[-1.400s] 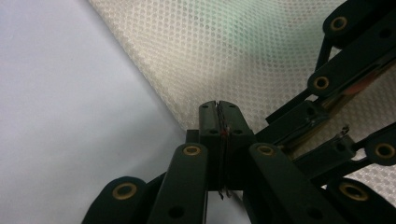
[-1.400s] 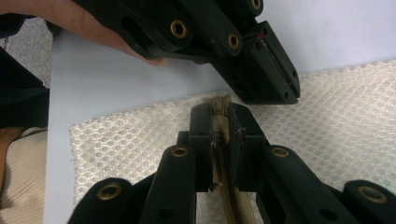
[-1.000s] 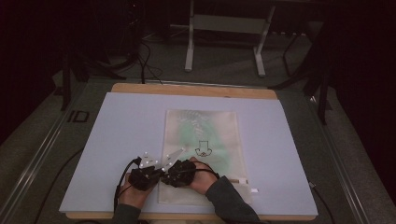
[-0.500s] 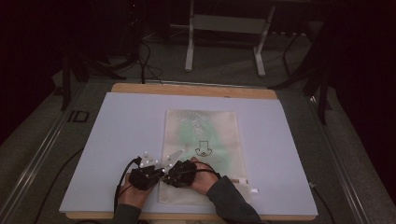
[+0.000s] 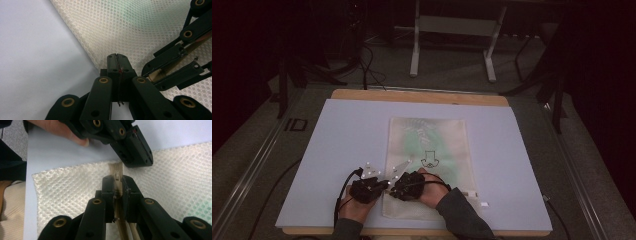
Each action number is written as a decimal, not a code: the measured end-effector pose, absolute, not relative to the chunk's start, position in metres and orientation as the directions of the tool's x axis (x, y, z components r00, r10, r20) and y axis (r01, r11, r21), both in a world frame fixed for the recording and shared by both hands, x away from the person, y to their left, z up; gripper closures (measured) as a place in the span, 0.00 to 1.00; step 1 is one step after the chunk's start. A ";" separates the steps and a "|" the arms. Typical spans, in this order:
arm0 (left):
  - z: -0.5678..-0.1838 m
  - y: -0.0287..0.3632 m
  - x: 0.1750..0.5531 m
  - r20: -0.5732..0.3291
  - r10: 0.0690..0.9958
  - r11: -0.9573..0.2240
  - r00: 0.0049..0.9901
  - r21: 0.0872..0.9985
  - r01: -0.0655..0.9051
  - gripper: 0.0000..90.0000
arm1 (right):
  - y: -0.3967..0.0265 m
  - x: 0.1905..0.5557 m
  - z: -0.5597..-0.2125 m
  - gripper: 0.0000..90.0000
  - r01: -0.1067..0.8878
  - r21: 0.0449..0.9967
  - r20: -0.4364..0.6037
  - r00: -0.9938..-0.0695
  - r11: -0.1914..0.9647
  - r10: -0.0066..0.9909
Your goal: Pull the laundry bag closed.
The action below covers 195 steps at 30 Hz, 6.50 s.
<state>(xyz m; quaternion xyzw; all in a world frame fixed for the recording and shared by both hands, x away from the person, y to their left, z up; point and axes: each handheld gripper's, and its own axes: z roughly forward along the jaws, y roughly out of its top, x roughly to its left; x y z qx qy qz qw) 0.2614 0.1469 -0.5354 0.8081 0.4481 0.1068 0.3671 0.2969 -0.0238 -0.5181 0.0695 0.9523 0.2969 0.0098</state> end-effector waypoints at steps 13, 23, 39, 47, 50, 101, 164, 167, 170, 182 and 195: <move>-0.535 0.147 0.261 -0.158 0.802 -0.328 0.576 0.689 0.646 0.99 | -0.025 0.294 -0.515 0.91 0.096 0.540 -0.019 -0.992 0.836 0.126; -0.535 0.147 0.261 -0.157 0.803 -0.328 0.576 0.690 0.645 0.99 | -0.027 0.292 -0.513 0.91 0.077 0.520 -0.040 -0.993 0.851 0.114; -0.536 0.147 0.261 -0.159 0.803 -0.325 0.574 0.691 0.646 0.99 | -0.031 0.290 -0.509 0.91 0.057 0.486 -0.063 -0.993 0.872 0.100; -0.536 0.147 0.261 -0.161 0.803 -0.324 0.574 0.691 0.646 0.99 | -0.033 0.289 -0.506 0.91 0.054 0.463 -0.066 -0.993 0.884 0.096; -0.536 0.147 0.261 -0.161 0.803 -0.323 0.574 0.691 0.646 0.99 | -0.035 0.290 -0.506 0.91 0.052 0.458 -0.069 -0.993 0.887 0.094; -0.536 0.147 0.261 -0.159 0.804 -0.325 0.573 0.690 0.647 0.99 | -0.047 0.286 -0.497 0.91 0.024 0.386 -0.083 -0.995 0.922 0.061; -0.535 0.147 0.261 -0.157 0.806 -0.325 0.571 0.689 0.648 0.99 | -0.081 0.287 -0.487 0.91 0.052 0.378 -0.060 -0.995 0.924 0.081; -0.535 0.147 0.261 -0.156 0.806 -0.325 0.571 0.689 0.647 0.99 | -0.083 0.287 -0.486 0.91 0.055 0.374 -0.058 -0.995 0.926 0.082; -0.535 0.147 0.261 -0.157 0.806 -0.324 0.571 0.689 0.648 0.99 | -0.085 0.287 -0.485 0.91 0.057 0.375 -0.059 -0.995 0.925 0.085; -0.535 0.147 0.261 -0.156 0.806 -0.325 0.571 0.690 0.647 0.99 | -0.094 0.287 -0.483 0.91 0.067 0.376 -0.057 -0.994 0.924 0.095; -0.535 0.147 0.261 -0.158 0.807 -0.322 0.569 0.690 0.648 0.99 | -0.102 0.288 -0.480 0.91 0.071 0.381 -0.055 -0.994 0.922 0.099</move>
